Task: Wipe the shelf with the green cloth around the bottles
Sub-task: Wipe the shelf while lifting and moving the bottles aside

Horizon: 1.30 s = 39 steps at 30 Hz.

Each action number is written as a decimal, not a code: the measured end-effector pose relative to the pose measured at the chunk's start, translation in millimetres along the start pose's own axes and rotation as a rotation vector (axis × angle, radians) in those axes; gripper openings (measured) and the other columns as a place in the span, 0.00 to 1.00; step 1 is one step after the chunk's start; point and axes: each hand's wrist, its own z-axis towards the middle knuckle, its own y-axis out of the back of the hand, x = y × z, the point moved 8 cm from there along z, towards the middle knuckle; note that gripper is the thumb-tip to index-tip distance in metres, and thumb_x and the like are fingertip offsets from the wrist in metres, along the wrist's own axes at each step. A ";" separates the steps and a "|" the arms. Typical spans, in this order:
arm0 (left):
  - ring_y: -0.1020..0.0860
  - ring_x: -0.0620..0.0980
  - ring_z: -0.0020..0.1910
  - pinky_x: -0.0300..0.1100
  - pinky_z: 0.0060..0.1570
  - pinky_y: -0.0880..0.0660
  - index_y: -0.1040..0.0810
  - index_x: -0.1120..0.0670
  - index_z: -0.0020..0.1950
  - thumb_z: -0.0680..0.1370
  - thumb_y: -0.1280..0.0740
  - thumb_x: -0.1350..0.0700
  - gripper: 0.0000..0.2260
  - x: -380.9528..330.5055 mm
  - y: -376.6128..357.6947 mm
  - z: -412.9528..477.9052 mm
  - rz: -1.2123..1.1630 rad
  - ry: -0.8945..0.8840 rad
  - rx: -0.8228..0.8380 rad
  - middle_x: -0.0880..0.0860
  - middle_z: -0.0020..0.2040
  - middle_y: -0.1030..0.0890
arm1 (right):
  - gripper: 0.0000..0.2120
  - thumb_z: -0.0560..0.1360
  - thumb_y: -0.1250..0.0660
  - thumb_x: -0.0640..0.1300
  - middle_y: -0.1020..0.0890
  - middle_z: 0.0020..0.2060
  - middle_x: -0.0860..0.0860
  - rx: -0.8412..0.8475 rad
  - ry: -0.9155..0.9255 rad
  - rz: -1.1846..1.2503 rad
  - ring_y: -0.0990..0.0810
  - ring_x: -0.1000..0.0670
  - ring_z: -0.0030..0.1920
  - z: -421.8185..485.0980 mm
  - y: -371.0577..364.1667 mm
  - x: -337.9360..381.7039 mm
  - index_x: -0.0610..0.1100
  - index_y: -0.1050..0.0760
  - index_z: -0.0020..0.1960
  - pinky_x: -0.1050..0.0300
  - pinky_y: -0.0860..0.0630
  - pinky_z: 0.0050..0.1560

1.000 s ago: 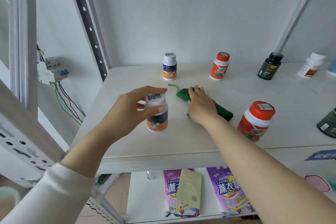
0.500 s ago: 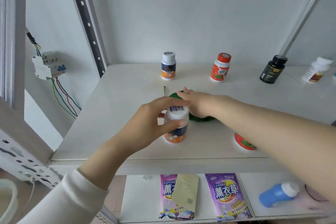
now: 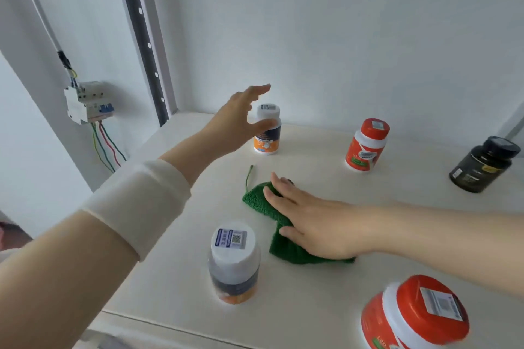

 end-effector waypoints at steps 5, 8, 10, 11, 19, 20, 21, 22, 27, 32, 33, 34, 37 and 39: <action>0.28 0.51 0.57 0.35 0.52 0.32 0.31 0.45 0.67 0.74 0.33 0.50 0.21 14.7 -27.9 38.6 0.046 0.053 0.102 0.53 0.62 0.27 | 0.33 0.79 0.47 0.38 0.68 0.74 0.49 -0.154 -0.024 0.040 0.66 0.49 0.75 18.1 7.4 -19.5 0.42 0.64 0.75 0.63 0.60 0.71; 0.28 0.49 0.46 0.22 0.34 0.32 0.27 0.46 0.62 0.74 0.33 0.52 0.16 24.5 -17.2 49.3 -0.049 0.090 0.068 0.50 0.54 0.25 | 0.32 0.79 0.48 0.37 0.65 0.75 0.48 -0.270 -0.184 0.206 0.65 0.49 0.76 42.2 24.7 -44.8 0.40 0.62 0.76 0.62 0.61 0.71; 0.28 0.49 0.45 0.19 0.28 0.35 0.26 0.46 0.60 0.74 0.33 0.53 0.15 27.9 7.5 55.4 -0.054 0.087 -0.029 0.50 0.55 0.25 | 0.31 0.79 0.48 0.38 0.62 0.76 0.47 -0.356 -0.318 0.328 0.63 0.48 0.76 60.3 38.3 -65.4 0.40 0.61 0.76 0.57 0.59 0.74; 0.27 0.49 0.45 0.20 0.28 0.35 0.25 0.46 0.60 0.74 0.32 0.53 0.15 29.0 23.4 56.9 -0.053 0.081 -0.086 0.50 0.55 0.24 | 0.30 0.79 0.48 0.38 0.60 0.76 0.46 -0.400 -0.372 0.351 0.61 0.47 0.76 70.2 46.0 -74.6 0.39 0.60 0.76 0.56 0.57 0.75; 0.23 0.50 0.54 0.32 0.38 0.31 0.30 0.49 0.62 0.73 0.32 0.48 0.19 57.2 106.6 29.5 0.019 0.120 -0.319 0.49 0.59 0.21 | 0.26 0.80 0.52 0.37 0.57 0.76 0.43 -0.397 -0.226 0.260 0.59 0.46 0.76 147.8 89.5 -55.5 0.36 0.57 0.75 0.57 0.57 0.74; 0.24 0.49 0.54 0.31 0.38 0.31 0.30 0.50 0.61 0.73 0.32 0.48 0.19 61.0 112.2 25.4 0.023 0.130 -0.340 0.49 0.58 0.21 | 0.26 0.81 0.52 0.37 0.58 0.76 0.45 -0.368 -0.141 0.256 0.59 0.48 0.77 153.0 87.4 -39.1 0.36 0.57 0.76 0.57 0.58 0.74; 0.24 0.48 0.52 0.28 0.36 0.31 0.30 0.51 0.61 0.73 0.32 0.48 0.18 63.4 117.0 22.2 0.025 0.139 -0.355 0.49 0.58 0.21 | 0.26 0.81 0.52 0.37 0.58 0.77 0.46 -0.349 -0.056 0.240 0.60 0.49 0.76 155.3 82.9 -21.8 0.37 0.56 0.76 0.58 0.58 0.75; 0.24 0.48 0.50 0.27 0.31 0.31 0.30 0.51 0.60 0.73 0.32 0.48 0.18 64.7 120.8 19.6 0.024 0.145 -0.363 0.50 0.58 0.21 | 0.25 0.81 0.52 0.37 0.58 0.77 0.48 -0.344 0.029 0.209 0.60 0.51 0.76 154.1 76.8 -3.6 0.39 0.56 0.76 0.58 0.58 0.75; 0.23 0.50 0.49 0.22 0.28 0.31 0.29 0.51 0.58 0.73 0.32 0.49 0.16 65.0 130.0 11.3 -0.003 0.147 -0.373 0.51 0.57 0.21 | 0.26 0.80 0.50 0.37 0.56 0.77 0.54 -0.356 0.322 0.144 0.58 0.56 0.76 128.4 49.9 46.0 0.44 0.53 0.76 0.69 0.60 0.69; 0.23 0.48 0.54 0.25 0.38 0.30 0.31 0.47 0.53 0.73 0.31 0.50 0.13 63.0 137.8 -1.9 -0.020 0.135 -0.381 0.50 0.57 0.20 | 0.26 0.79 0.49 0.33 0.51 0.77 0.51 -0.472 0.081 0.187 0.53 0.55 0.76 149.2 75.8 -14.4 0.43 0.51 0.76 0.70 0.59 0.68; 0.23 0.47 0.54 0.24 0.39 0.30 0.31 0.47 0.53 0.73 0.31 0.50 0.13 63.0 139.8 -5.0 -0.016 0.134 -0.383 0.49 0.57 0.20 | 0.26 0.80 0.50 0.33 0.51 0.77 0.52 -0.475 0.010 0.200 0.53 0.54 0.76 157.1 83.7 -26.8 0.42 0.51 0.76 0.68 0.58 0.70; 0.23 0.44 0.51 0.23 0.38 0.31 0.30 0.48 0.53 0.73 0.31 0.50 0.13 62.4 142.2 -8.5 -0.009 0.132 -0.390 0.48 0.56 0.21 | 0.26 0.80 0.50 0.33 0.52 0.77 0.52 -0.472 -0.044 0.213 0.54 0.54 0.76 165.1 90.2 -34.4 0.43 0.51 0.76 0.65 0.57 0.71; 0.27 0.36 0.41 0.18 0.33 0.34 0.28 0.51 0.57 0.73 0.31 0.50 0.15 61.6 151.4 -18.2 0.011 0.125 -0.437 0.46 0.52 0.22 | 0.26 0.79 0.51 0.34 0.53 0.77 0.51 -0.482 -0.054 0.212 0.55 0.53 0.77 180.4 97.2 -21.5 0.42 0.51 0.76 0.61 0.54 0.73; 0.28 0.35 0.39 0.18 0.32 0.34 0.28 0.53 0.58 0.73 0.31 0.50 0.16 60.6 157.9 -22.3 0.017 0.111 -0.463 0.45 0.50 0.23 | 0.25 0.80 0.49 0.35 0.52 0.77 0.52 -0.465 0.100 0.197 0.54 0.54 0.76 177.5 87.0 17.4 0.43 0.49 0.76 0.62 0.54 0.72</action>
